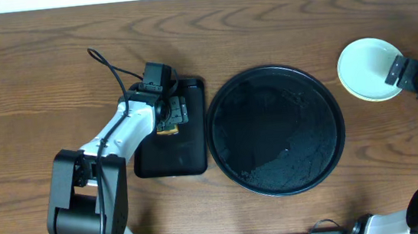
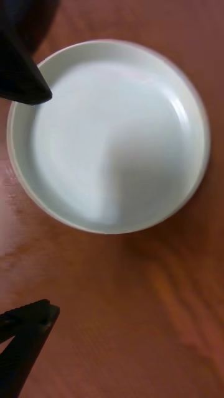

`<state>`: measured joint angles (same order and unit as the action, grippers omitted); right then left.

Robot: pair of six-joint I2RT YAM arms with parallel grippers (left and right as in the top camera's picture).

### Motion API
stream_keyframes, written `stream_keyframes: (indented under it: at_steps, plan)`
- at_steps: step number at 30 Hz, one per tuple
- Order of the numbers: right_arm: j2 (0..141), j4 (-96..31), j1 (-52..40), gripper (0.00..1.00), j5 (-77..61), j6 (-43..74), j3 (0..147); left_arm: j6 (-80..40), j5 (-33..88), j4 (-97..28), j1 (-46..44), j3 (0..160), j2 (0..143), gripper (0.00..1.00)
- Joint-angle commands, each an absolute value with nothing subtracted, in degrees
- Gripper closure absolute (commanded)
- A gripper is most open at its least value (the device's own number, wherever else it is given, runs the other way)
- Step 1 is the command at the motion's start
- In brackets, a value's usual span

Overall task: Clean dirty plates on tray and stack at the side
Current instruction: 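Carry the plate right and set it onto the plate stack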

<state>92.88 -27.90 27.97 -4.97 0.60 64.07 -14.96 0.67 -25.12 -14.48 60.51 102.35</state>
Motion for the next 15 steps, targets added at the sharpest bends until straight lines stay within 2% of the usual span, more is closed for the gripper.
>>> stream_keyframes:
  at_steps: [1,4,15]
  plan:
    - [92.47,-30.87,26.28,0.01,-6.31,0.14,66.02,-14.63,-0.27,-25.17,-14.50,60.31,102.89,0.16]
    - [92.47,-32.47,23.92,0.01,-9.80,-1.15,66.02,-14.63,-0.30,-25.19,-14.48,60.31,102.89,0.16]
    - [92.44,-35.90,13.67,0.01,-9.67,-2.48,68.27,-14.63,-0.23,-23.66,-14.50,60.64,102.54,0.16]
